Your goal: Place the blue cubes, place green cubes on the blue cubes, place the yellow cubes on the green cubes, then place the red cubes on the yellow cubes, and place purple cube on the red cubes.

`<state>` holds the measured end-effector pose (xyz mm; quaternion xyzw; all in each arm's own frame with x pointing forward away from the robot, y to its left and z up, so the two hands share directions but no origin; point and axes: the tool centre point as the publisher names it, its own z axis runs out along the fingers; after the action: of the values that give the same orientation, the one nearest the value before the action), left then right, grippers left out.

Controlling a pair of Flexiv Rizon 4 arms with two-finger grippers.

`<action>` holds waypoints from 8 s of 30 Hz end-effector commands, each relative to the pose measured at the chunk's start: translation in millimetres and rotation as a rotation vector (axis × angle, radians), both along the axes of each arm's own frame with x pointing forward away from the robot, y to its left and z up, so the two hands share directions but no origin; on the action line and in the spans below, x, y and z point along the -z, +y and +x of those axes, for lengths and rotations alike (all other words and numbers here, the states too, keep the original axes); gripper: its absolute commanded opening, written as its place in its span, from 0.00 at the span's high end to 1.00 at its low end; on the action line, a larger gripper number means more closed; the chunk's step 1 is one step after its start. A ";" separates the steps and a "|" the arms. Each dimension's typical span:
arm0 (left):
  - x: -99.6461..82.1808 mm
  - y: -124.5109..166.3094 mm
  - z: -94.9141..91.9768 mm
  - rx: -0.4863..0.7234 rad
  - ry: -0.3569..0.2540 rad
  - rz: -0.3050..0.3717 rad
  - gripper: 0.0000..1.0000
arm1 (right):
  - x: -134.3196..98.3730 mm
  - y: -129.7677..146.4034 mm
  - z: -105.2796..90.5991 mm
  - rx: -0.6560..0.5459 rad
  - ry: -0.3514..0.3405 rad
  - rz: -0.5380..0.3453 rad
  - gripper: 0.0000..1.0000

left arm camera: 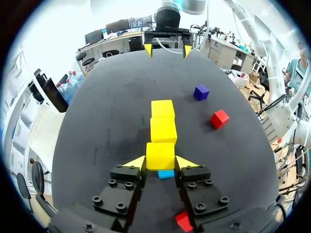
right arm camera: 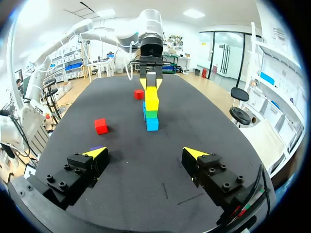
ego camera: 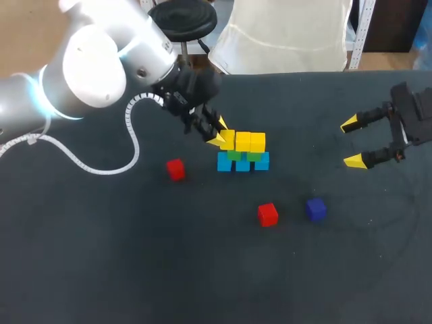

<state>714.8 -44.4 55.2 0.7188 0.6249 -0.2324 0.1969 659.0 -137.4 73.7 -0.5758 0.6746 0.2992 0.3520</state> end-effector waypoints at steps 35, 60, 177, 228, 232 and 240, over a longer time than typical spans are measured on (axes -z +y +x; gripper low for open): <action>-11.5 71.3 24.0 -0.172 -0.049 0.017 0.00 | 0.8 0.1 1.1 -0.002 0.000 0.002 0.00; 2.9 81.8 61.5 -0.093 -0.075 0.072 0.00 | 0.8 0.1 1.1 -0.002 0.000 0.002 0.00; 24.0 -11.4 -4.1 0.119 0.025 -0.017 0.63 | 0.8 0.1 1.1 -0.002 0.000 0.002 0.00; -3.8 -6.9 -6.9 0.117 -0.016 0.054 1.00 | 0.8 0.1 1.1 -0.002 0.000 0.002 0.00; -2.9 -9.7 -7.4 0.121 -0.012 0.058 1.00 | 0.8 0.1 1.1 -0.002 0.000 0.002 0.00; -1.5 -13.8 -8.5 0.131 -0.005 0.065 1.00 | 0.8 0.1 1.1 -0.002 0.000 0.002 0.00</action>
<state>703.2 -56.1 56.2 0.7634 0.5836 -0.2227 0.1642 659.0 -137.3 73.7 -0.5758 0.6746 0.2993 0.3519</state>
